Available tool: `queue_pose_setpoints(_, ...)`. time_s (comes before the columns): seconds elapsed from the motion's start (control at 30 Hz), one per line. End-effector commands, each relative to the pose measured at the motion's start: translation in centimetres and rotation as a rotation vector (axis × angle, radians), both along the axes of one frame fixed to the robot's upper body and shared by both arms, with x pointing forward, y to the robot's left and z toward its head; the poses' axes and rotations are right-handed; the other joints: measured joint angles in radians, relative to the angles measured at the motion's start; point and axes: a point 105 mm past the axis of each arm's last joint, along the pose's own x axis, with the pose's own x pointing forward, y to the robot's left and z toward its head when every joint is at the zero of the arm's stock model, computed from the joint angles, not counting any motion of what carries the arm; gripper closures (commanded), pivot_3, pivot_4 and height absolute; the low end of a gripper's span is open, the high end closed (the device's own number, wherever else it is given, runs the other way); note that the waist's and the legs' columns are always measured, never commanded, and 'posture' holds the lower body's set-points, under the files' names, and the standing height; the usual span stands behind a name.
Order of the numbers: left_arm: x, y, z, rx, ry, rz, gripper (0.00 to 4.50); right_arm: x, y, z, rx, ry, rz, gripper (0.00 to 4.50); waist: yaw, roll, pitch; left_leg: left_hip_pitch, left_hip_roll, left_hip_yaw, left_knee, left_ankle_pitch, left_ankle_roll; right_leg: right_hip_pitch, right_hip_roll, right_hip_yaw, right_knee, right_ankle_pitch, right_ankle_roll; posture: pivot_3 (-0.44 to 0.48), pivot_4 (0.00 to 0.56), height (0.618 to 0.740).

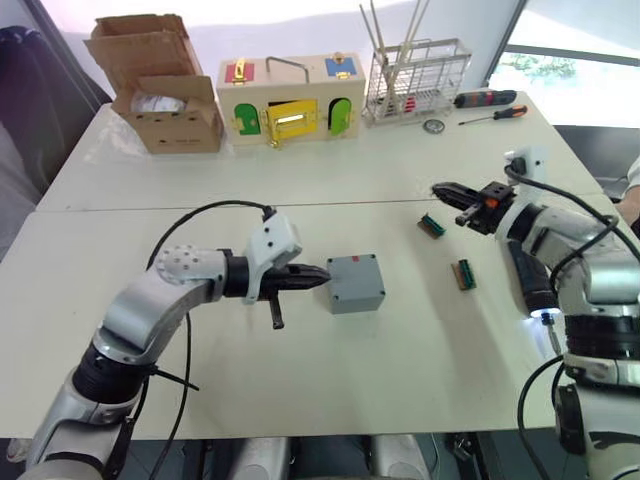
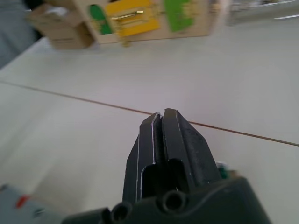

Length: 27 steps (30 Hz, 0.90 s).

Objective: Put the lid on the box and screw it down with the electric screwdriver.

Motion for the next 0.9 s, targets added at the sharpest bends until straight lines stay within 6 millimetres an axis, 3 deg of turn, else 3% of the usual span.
queue_pose_setpoints(0.03, -1.2, 1.2, 0.7, 0.017, -0.006, -0.022, 4.50, -2.4, 3.6, 0.1, -0.003, 0.015, 0.161, 4.46, 0.000, 0.000, 0.000, 0.000, 0.000, 0.000, 0.000, 0.000, 0.000, 0.000, 0.000, 0.000, 0.000, 0.000, 0.000, 0.000, 0.150, 0.734)
queue_pose_setpoints(0.13, -2.2, 1.9, 0.3, 0.045, 0.022, -0.036, 4.50, -2.9, 5.1, -1.5, -0.006, 0.053, 0.202, 4.46, -0.001, 0.000, 0.000, 0.000, 0.000, 0.000, 0.000, 0.000, 0.000, 0.000, 0.000, 0.000, 0.000, 0.000, 0.000, 0.000, 0.150, 0.734)
queue_pose_setpoints(0.33, -2.4, 2.0, 0.0, 0.052, 0.030, -0.013, 4.50, -3.7, 6.2, -2.9, 0.002, 0.101, 0.246, 4.46, 0.008, 0.000, 0.000, 0.000, -0.001, 0.000, 0.001, 0.000, 0.000, 0.001, -0.001, 0.000, 0.000, 0.000, 0.000, 0.000, 0.150, 0.734)
queue_pose_setpoints(0.9, -2.3, 1.2, -0.1, 0.044, 0.021, -0.022, 4.50, -3.8, 5.6, -4.1, -0.021, 0.139, 0.216, 4.46, 0.002, 0.000, 0.000, 0.000, 0.000, 0.000, 0.000, 0.000, 0.000, 0.000, 0.000, 0.000, 0.000, 0.000, 0.000, 0.000, 0.150, 0.734)
